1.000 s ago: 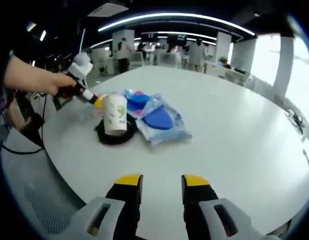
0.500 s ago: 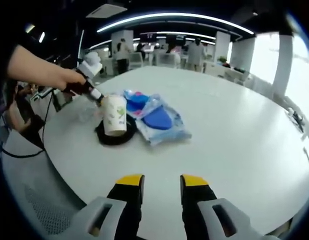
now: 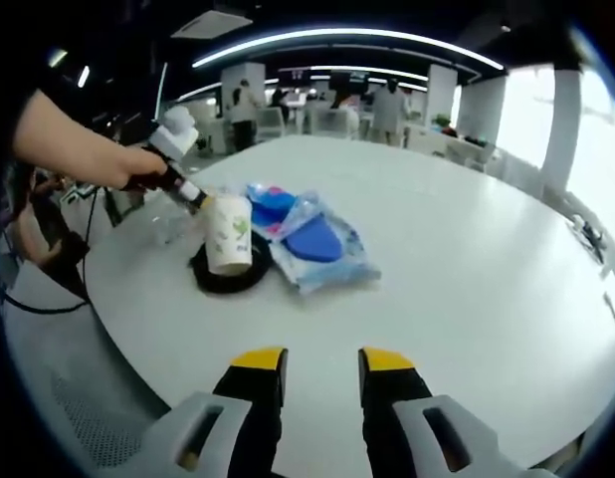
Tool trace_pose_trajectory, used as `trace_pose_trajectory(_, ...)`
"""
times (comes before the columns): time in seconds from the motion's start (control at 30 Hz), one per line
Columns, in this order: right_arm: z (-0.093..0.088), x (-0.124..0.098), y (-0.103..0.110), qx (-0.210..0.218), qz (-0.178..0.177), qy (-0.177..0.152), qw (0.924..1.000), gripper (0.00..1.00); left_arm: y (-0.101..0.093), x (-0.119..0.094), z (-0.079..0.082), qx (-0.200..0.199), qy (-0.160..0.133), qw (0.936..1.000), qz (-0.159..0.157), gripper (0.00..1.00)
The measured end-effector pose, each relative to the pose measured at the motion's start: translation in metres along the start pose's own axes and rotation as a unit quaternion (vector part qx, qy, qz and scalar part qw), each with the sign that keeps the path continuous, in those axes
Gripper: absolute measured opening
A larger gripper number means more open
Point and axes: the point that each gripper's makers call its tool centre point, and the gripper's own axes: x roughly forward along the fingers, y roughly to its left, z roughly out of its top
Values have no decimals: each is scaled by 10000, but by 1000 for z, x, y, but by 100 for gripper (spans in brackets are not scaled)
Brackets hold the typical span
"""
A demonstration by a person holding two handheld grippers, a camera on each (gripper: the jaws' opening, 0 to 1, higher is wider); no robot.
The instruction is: Arrange the tabletop items into an orderly group along one side of the table until the central work area is clear of visible clutter.
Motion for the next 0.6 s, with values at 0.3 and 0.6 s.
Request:
trace_pose_trajectory(0.3,1,0,1,11,22,-46,10000,27,19,-30,34,-622,-767,9950,121,39)
trace_pose_trajectory(0.6,2,-1,2,-3,26,-69,10000,27,19,-33,56,-855,-1017,9910,164,40)
